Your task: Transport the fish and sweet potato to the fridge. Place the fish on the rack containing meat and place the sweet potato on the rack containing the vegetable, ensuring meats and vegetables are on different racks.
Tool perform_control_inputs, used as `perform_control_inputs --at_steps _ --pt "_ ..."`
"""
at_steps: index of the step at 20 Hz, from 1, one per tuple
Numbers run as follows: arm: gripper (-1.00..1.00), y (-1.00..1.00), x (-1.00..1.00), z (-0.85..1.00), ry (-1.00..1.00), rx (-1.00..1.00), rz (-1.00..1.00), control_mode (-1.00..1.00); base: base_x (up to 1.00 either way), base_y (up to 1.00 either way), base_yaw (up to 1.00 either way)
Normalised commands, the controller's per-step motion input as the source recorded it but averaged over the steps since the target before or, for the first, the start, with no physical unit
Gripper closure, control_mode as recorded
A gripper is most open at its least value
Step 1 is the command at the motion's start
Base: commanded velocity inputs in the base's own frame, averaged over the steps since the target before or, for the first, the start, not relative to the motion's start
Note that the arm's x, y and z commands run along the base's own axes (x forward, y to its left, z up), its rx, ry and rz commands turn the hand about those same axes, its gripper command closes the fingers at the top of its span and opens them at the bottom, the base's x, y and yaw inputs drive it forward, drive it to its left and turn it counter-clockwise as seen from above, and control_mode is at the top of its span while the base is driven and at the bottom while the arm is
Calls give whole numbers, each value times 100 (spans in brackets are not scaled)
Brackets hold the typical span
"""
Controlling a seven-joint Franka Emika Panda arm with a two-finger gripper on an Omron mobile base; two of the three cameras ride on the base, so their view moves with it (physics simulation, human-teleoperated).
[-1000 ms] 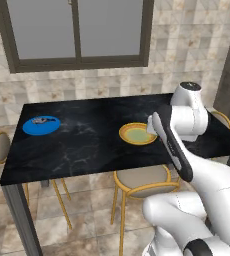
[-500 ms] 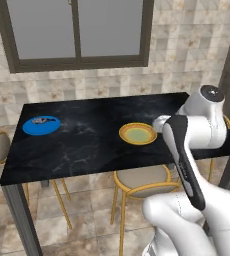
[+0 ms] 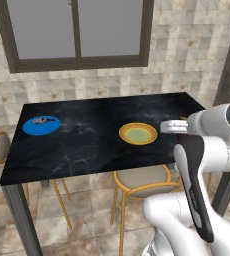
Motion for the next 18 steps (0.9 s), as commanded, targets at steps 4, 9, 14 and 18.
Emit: perform_control_inputs --at_steps 4,9,14,18 --pt "100 0 -46 73 -2 0 0 -100 0 0 0" --pt "100 0 -59 61 -6 0 0 -100 0 0 0" --pt "100 5 -51 26 -6 0 0 100 -38 3 0" --pt "100 0 0 0 0 0 0 100 -53 44 0"
